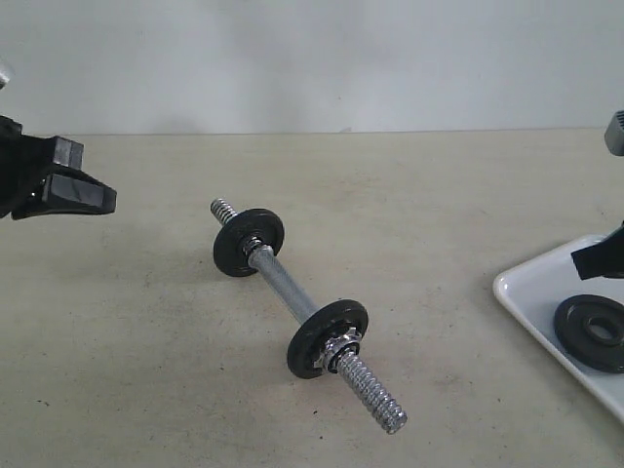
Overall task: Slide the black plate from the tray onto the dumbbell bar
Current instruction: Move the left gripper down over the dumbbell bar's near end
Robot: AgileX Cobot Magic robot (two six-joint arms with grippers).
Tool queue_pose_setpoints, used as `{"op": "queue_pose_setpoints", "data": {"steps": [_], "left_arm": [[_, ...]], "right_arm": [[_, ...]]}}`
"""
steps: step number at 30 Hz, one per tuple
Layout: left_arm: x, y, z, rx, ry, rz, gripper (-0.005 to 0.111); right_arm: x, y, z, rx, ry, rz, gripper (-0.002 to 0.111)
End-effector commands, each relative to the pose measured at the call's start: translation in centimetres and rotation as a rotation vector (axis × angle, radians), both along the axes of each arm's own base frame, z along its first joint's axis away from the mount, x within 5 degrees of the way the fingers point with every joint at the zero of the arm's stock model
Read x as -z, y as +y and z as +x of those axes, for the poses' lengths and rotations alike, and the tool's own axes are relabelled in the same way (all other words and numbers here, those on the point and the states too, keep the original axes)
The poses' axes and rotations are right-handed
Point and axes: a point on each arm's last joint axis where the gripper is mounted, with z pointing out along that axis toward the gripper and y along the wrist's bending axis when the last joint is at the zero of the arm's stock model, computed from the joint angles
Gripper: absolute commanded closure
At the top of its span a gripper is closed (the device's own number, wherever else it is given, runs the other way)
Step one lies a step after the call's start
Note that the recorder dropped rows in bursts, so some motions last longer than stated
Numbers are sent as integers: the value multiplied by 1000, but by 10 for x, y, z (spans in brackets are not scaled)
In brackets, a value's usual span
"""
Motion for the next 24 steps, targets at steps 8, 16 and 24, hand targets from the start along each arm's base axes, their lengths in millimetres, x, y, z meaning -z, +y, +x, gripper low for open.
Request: {"op": "queue_pose_setpoints", "data": {"steps": [8,16,24], "left_arm": [[14,-20,12,222,-160,141,102],[36,-82,20,405,-301,400,102],[44,-130,23,561,-350,427,102]], "right_arm": [[-13,-4,16,-14,-247,-74,109],[-11,-4,14,-25,-209,-72,109],[-9,-3,12,-31,-183,-69,109]]}}
